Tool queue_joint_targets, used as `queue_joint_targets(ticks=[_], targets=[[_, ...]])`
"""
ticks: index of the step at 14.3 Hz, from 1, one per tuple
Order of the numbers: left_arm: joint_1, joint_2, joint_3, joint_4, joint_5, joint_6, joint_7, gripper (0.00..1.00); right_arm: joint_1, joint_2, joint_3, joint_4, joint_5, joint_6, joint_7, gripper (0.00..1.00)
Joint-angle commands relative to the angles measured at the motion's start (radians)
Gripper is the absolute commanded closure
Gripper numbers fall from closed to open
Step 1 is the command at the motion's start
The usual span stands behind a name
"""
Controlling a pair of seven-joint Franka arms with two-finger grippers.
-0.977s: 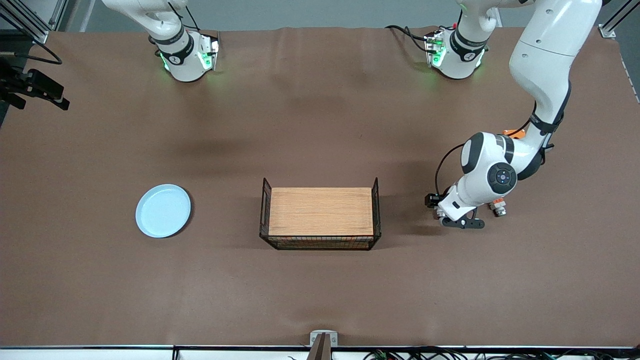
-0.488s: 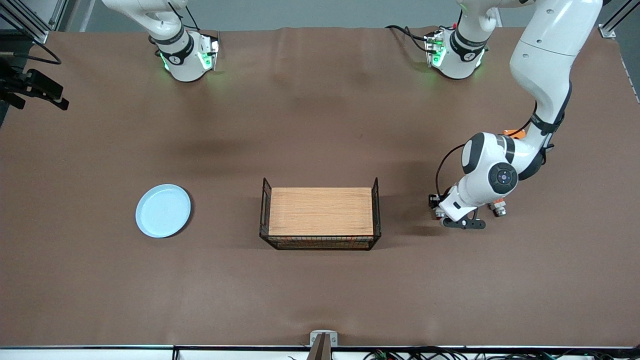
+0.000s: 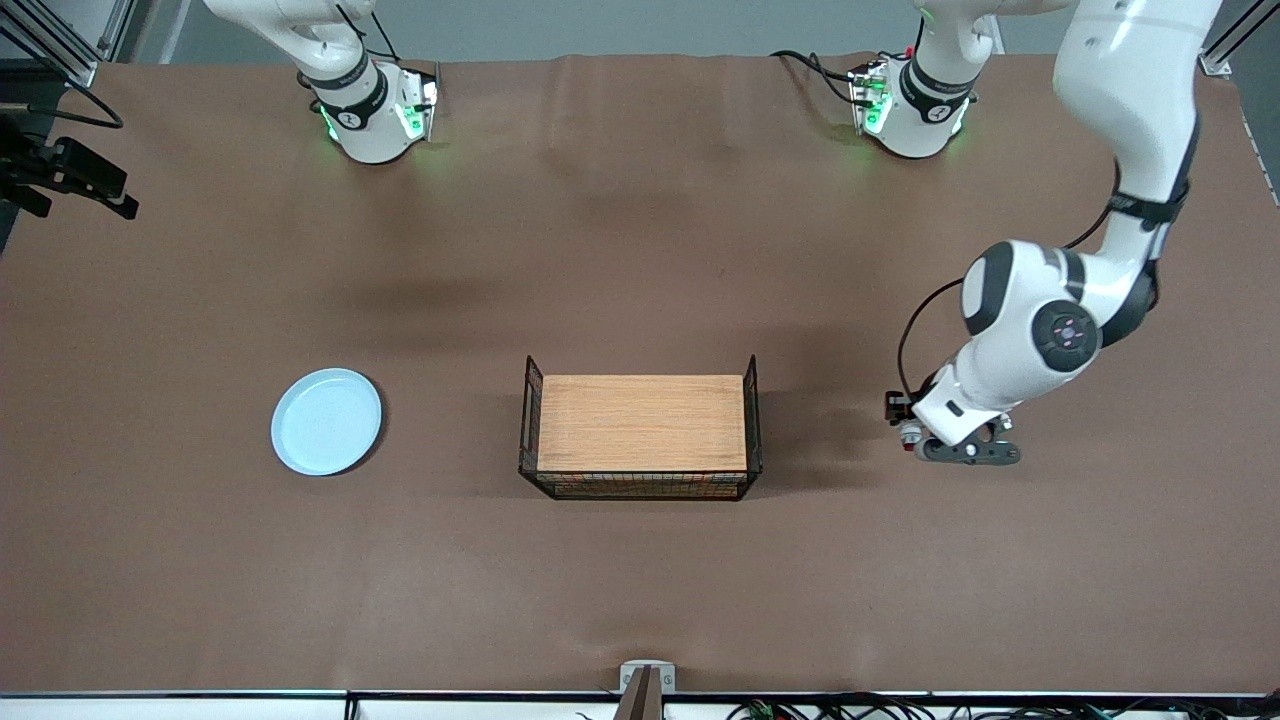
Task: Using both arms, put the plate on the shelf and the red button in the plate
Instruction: 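Lift the red button with the left gripper while the right gripper reaches the plate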
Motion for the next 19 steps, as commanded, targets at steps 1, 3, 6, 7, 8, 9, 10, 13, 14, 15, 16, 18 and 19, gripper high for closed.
queue_joint_targets(ticks=[1,3,6,7,8,9,10,13,14,15,16,18,19], targets=[[0.003,-0.047,-0.001,0.128,-0.010,-0.185,-0.060,0.69,-0.013,-0.024,0.004,-0.015,-0.002,-0.005,-0.012,0.00],[-0.001,-0.050,-0.002,0.234,-0.048,-0.291,-0.134,0.69,-0.013,-0.021,0.004,0.000,-0.003,-0.008,-0.012,0.00],[-0.011,-0.057,-0.010,0.379,-0.079,-0.430,-0.241,0.69,-0.009,-0.009,0.006,0.030,-0.032,-0.028,-0.011,0.00],[-0.008,-0.058,-0.034,0.397,-0.083,-0.449,-0.269,0.69,-0.009,-0.009,0.006,0.031,-0.034,-0.030,-0.011,0.00],[-0.005,-0.075,-0.056,0.411,-0.082,-0.463,-0.303,0.69,-0.011,-0.007,0.006,0.031,-0.034,-0.028,-0.011,0.00],[-0.006,-0.095,-0.065,0.414,-0.083,-0.465,-0.341,0.69,-0.011,-0.007,0.006,0.031,-0.034,-0.028,-0.012,0.00],[-0.006,-0.112,-0.080,0.414,-0.083,-0.466,-0.379,0.69,-0.013,-0.007,0.004,0.031,-0.034,-0.028,-0.011,0.00],[-0.006,-0.126,-0.138,0.417,-0.082,-0.466,-0.508,0.69,-0.009,0.010,0.006,0.031,-0.034,-0.027,-0.005,0.00],[-0.006,-0.133,-0.160,0.417,-0.082,-0.466,-0.553,0.70,-0.011,0.020,0.006,0.036,-0.035,-0.027,-0.012,0.00],[-0.008,-0.136,-0.175,0.417,-0.077,-0.466,-0.599,0.70,-0.009,0.030,0.006,0.040,-0.034,-0.028,-0.014,0.00],[-0.009,-0.139,-0.189,0.417,-0.077,-0.466,-0.649,0.69,-0.009,0.042,0.006,0.039,-0.034,-0.027,-0.014,0.00],[-0.009,-0.150,-0.215,0.417,-0.071,-0.466,-0.722,0.70,-0.014,0.082,0.006,0.039,-0.029,-0.009,-0.012,0.00],[-0.012,-0.152,-0.220,0.416,-0.068,-0.466,-0.743,0.69,-0.014,0.138,0.006,0.043,-0.031,0.002,-0.012,0.00]])
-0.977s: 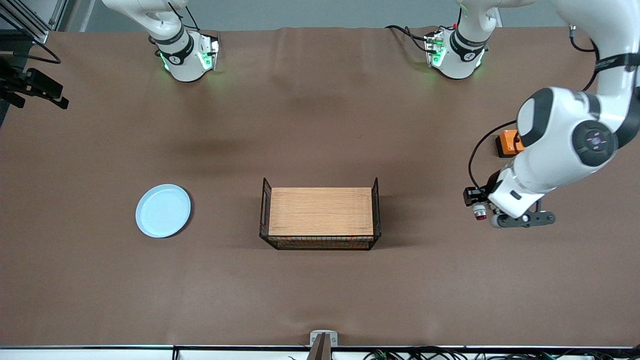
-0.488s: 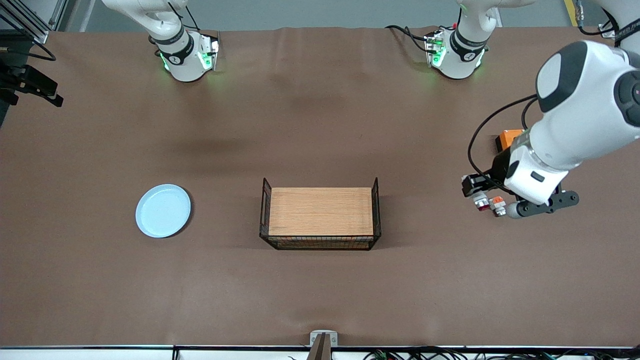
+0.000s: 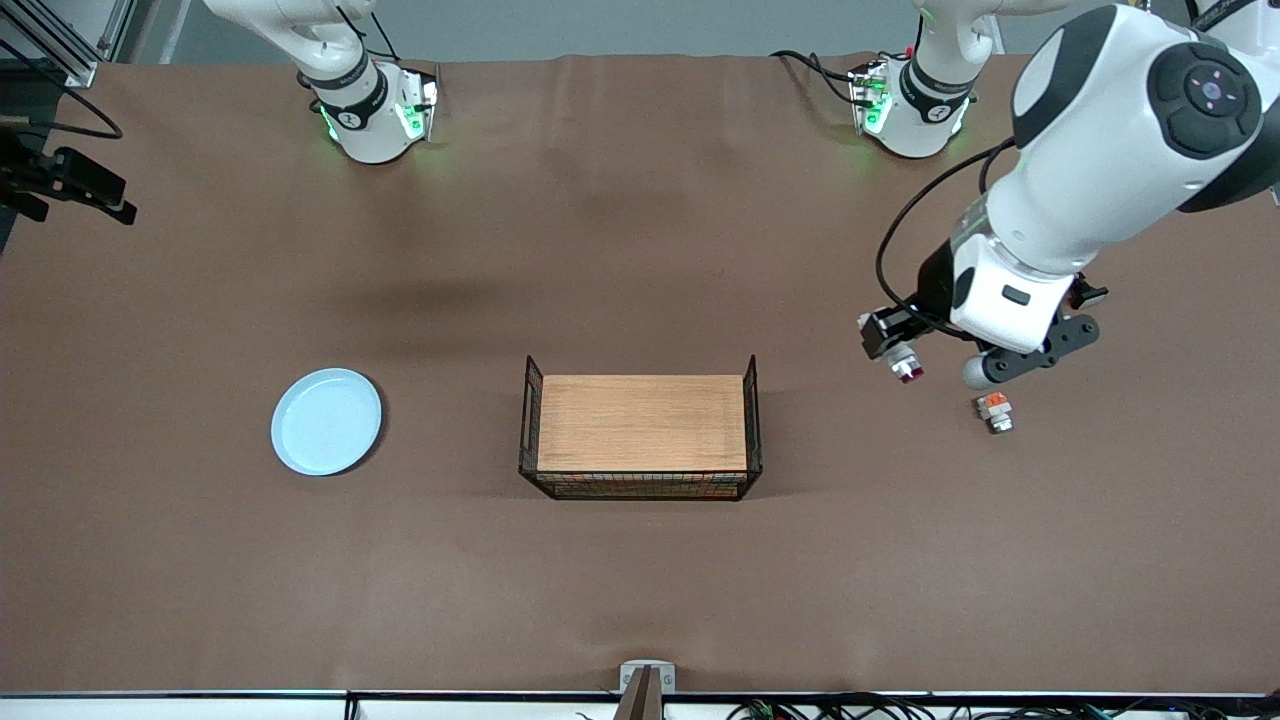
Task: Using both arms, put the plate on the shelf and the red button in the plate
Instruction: 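Lift the red button with the left gripper while the right gripper reaches the plate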
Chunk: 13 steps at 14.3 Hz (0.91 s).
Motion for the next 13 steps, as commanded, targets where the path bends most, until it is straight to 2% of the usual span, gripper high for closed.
queue_joint_targets(ticks=[1,5,7,10,13], targets=[[-0.006,-0.019,-0.017,0.003,0.010,-0.020,-0.099,0.69,-0.015,0.119,0.006,0.046,-0.010,0.013,-0.018,0.00],[-0.050,-0.008,-0.023,0.006,0.011,-0.009,-0.281,0.69,-0.044,0.229,0.003,0.080,-0.009,0.040,-0.030,0.00],[-0.055,-0.005,-0.025,0.006,0.011,-0.003,-0.341,0.69,-0.046,0.266,0.005,0.058,-0.004,0.107,-0.029,0.00],[-0.061,-0.003,-0.025,0.006,0.013,-0.002,-0.352,0.69,-0.075,0.285,0.005,-0.079,0.059,0.310,-0.031,0.00],[-0.061,-0.003,-0.023,0.005,0.013,-0.002,-0.352,0.69,-0.089,0.291,0.006,-0.250,0.069,0.572,-0.029,0.00]])
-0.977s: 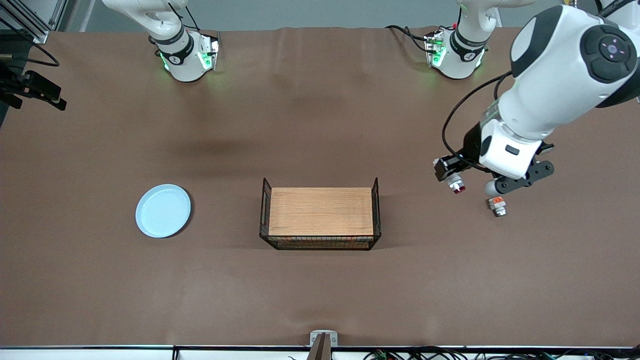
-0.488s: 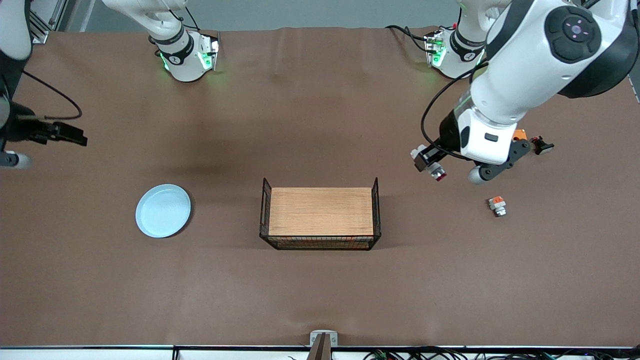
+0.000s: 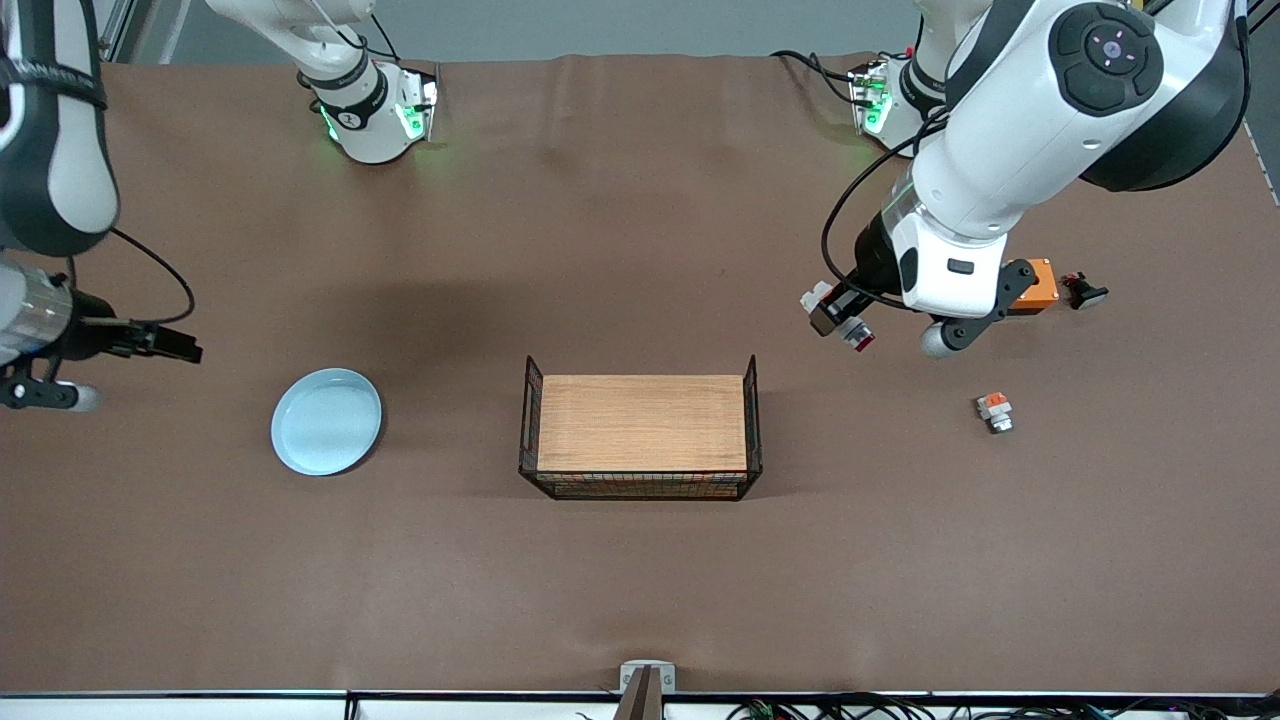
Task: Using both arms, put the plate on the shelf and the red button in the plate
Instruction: 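Lift the red button with the left gripper while the right gripper reaches the plate, then grasp the light blue plate rim with the right gripper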
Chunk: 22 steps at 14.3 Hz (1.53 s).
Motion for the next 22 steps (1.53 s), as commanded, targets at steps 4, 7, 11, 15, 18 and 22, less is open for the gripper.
queue_joint_targets(ticks=[4,7,11,15,18,22], targets=[[-0.004,0.000,-0.002,0.006,0.012,-0.001,-0.020,0.69,-0.014,0.060,0.013,-0.243,0.081,0.401,-0.012,0.00],[-0.004,0.002,-0.002,0.006,0.012,-0.001,-0.019,0.69,-0.009,0.149,0.016,-0.242,0.098,0.489,-0.012,0.00],[-0.004,0.003,-0.002,0.006,0.012,-0.001,-0.019,0.69,-0.011,0.234,0.017,-0.233,0.112,0.563,-0.050,0.00],[-0.004,0.003,-0.002,0.006,0.012,0.004,-0.019,0.69,-0.017,0.292,0.017,-0.217,0.155,0.587,-0.124,0.00],[-0.004,0.003,-0.002,0.006,0.012,0.004,-0.019,0.69,-0.028,0.335,0.016,-0.193,0.161,0.589,-0.178,0.00],[-0.004,0.008,-0.002,0.006,0.012,0.004,-0.017,0.69,-0.029,0.350,0.016,-0.185,0.162,0.589,-0.176,0.05]])
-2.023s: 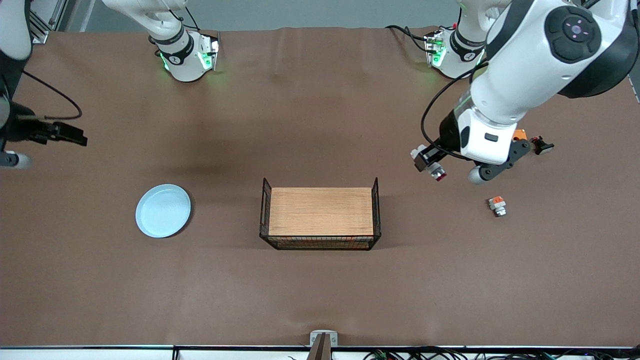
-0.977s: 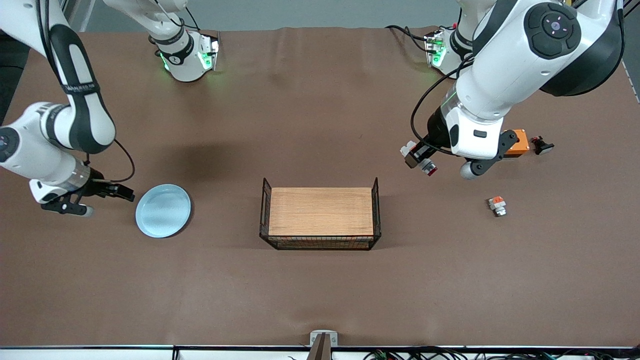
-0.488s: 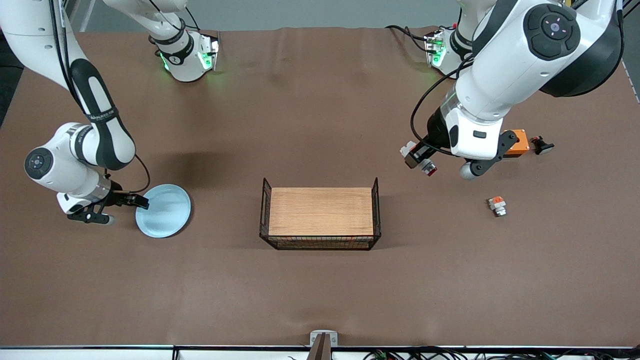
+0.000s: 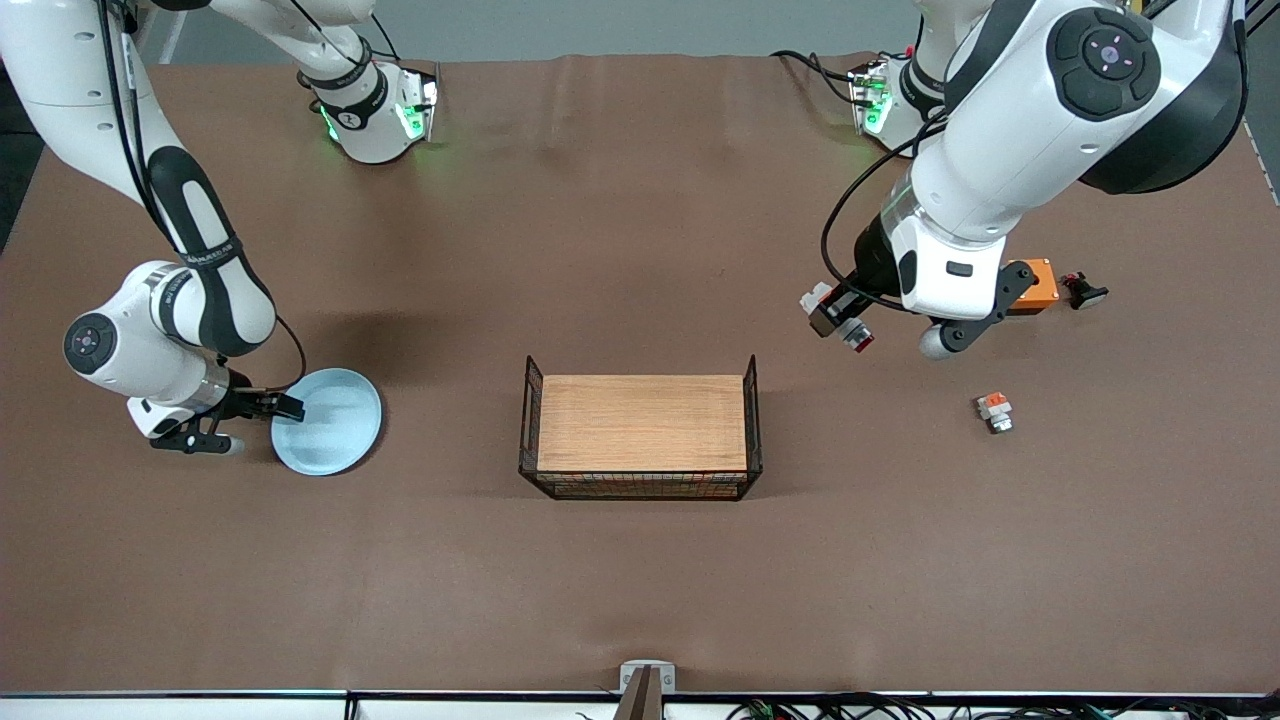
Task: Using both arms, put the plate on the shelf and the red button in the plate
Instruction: 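Grasp the light blue plate rim with the right gripper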
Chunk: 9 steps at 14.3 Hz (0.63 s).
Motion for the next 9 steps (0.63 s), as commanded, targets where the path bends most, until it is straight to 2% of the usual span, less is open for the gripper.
queue_joint_targets(ticks=[1,5,9], targets=[[-0.004,0.006,-0.003,0.008,0.012,0.005,-0.016,0.69,-0.012,0.022,0.007,0.023,0.022,-0.001,-0.025,0.07],[-0.004,0.006,-0.003,0.008,0.012,0.005,-0.016,0.69,-0.005,0.024,0.007,0.023,0.022,-0.007,-0.020,0.42],[-0.004,0.006,-0.003,0.008,0.012,0.005,-0.016,0.69,-0.003,0.022,0.007,0.023,0.025,-0.015,0.006,0.89]])
